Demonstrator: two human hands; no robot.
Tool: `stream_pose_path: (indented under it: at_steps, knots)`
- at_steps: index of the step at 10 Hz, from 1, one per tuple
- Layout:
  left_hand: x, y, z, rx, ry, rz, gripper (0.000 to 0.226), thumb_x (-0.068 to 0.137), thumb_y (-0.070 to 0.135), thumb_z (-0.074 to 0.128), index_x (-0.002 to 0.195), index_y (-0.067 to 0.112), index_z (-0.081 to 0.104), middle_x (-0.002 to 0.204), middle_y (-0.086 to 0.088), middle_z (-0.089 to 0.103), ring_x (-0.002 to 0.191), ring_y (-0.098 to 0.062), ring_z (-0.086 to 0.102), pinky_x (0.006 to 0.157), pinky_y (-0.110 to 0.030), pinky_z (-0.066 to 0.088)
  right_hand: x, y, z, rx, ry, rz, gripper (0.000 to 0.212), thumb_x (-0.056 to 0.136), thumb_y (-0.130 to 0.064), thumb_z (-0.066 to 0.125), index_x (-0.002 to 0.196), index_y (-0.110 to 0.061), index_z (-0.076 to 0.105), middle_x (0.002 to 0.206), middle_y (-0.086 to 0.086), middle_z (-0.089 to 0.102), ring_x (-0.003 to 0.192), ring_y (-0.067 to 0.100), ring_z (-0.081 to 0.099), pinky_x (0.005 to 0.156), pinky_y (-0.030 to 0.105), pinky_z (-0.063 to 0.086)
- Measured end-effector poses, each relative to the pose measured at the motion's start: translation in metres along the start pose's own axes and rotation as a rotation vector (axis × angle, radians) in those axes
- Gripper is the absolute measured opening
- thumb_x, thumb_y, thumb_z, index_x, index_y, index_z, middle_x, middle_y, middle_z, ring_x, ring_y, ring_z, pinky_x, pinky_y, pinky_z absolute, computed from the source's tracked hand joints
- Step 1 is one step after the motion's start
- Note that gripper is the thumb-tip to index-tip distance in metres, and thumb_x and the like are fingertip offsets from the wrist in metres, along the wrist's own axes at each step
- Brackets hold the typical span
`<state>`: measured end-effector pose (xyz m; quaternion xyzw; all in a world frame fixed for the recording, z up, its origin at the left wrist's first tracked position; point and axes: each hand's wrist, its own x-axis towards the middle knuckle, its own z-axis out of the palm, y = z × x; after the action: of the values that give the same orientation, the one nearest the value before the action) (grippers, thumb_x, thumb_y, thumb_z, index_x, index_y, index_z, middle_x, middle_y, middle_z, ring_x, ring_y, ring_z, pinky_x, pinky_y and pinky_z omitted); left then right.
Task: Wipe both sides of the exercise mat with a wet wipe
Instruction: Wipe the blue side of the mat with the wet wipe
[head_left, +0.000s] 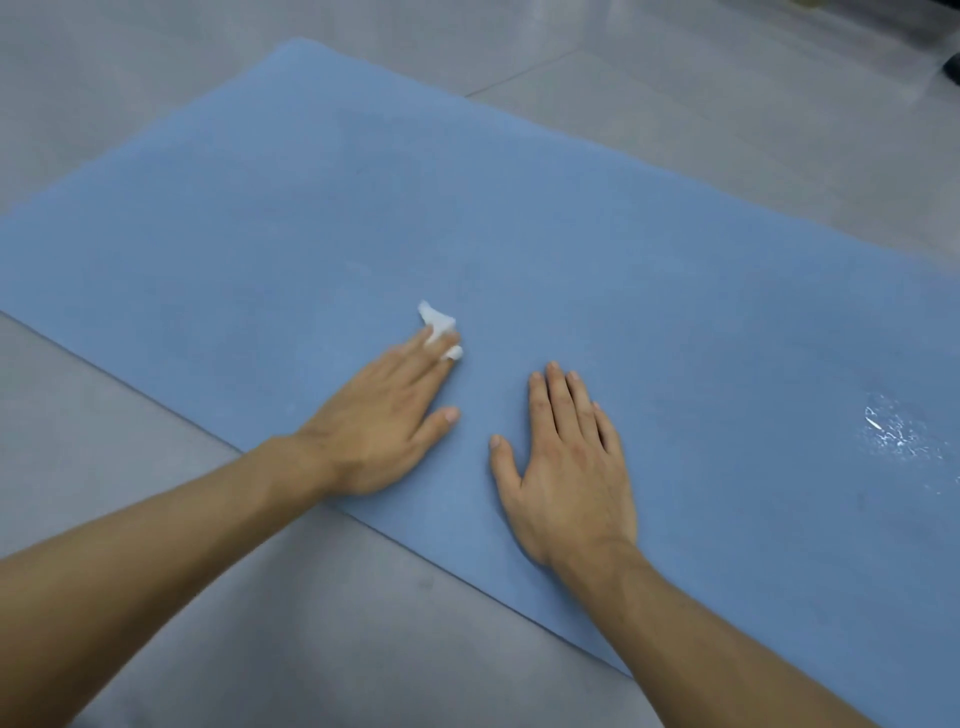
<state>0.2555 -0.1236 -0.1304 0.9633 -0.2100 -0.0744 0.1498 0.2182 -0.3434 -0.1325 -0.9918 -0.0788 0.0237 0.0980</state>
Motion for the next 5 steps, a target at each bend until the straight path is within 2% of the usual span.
stream_pose_path:
  at_steps: [1, 2, 3, 4, 5]
  knots:
    - [-0.044, 0.014, 0.001, -0.012, -0.008, 0.073, 0.07, 0.103, 0.058, 0.014, 0.163, 0.023, 0.008, 0.17, 0.014, -0.01, 0.155, -0.003, -0.01, 0.126, -0.027, 0.0, -0.001, 0.0, -0.001, 0.005, -0.006, -0.002, 0.078, 0.098, -0.059, 0.019, 0.163, -0.017, 0.01, 0.171, -0.001, 0.004, 0.157, 0.014, -0.002, 0.127, 0.037, 0.007]
    - [-0.084, 0.001, -0.007, -0.036, -0.005, 0.056, 0.065, 0.106, 0.055, 0.02, 0.164, 0.028, 0.01, 0.17, 0.018, -0.001, 0.156, -0.005, 0.001, 0.125, -0.028, 0.006, 0.0, 0.0, -0.001, 0.008, -0.014, -0.003, 0.078, 0.098, -0.059, 0.018, 0.163, -0.018, 0.007, 0.171, -0.002, 0.001, 0.156, 0.014, -0.005, 0.127, 0.037, 0.005]
    - [-0.096, -0.034, -0.016, -0.012, 0.014, -0.061, 0.067, 0.104, 0.062, 0.017, 0.163, 0.031, 0.012, 0.17, 0.017, 0.005, 0.156, -0.004, 0.007, 0.125, -0.025, 0.005, -0.001, 0.001, -0.001, 0.013, -0.024, -0.007, 0.078, 0.098, -0.059, 0.017, 0.163, -0.018, 0.004, 0.171, -0.002, -0.003, 0.156, 0.013, -0.008, 0.127, 0.037, 0.003]
    - [-0.068, -0.069, -0.026, -0.007, 0.042, -0.201, 0.078, 0.097, 0.069, 0.011, 0.163, 0.027, 0.013, 0.17, 0.014, 0.006, 0.155, -0.001, 0.005, 0.123, -0.018, 0.0, -0.001, 0.001, -0.001, 0.017, -0.019, -0.009, 0.078, 0.098, -0.059, 0.016, 0.163, -0.018, 0.004, 0.171, -0.003, -0.003, 0.156, 0.013, -0.009, 0.127, 0.037, 0.003]
    - [-0.019, -0.085, -0.031, -0.009, 0.104, -0.218, 0.073, 0.101, 0.06, 0.019, 0.163, 0.022, 0.014, 0.17, 0.009, 0.011, 0.154, -0.001, 0.004, 0.118, -0.01, -0.005, -0.001, 0.001, -0.001, 0.02, -0.017, -0.008, 0.078, 0.098, -0.06, 0.015, 0.163, -0.018, 0.004, 0.171, -0.002, -0.003, 0.156, 0.013, -0.009, 0.127, 0.037, 0.002]
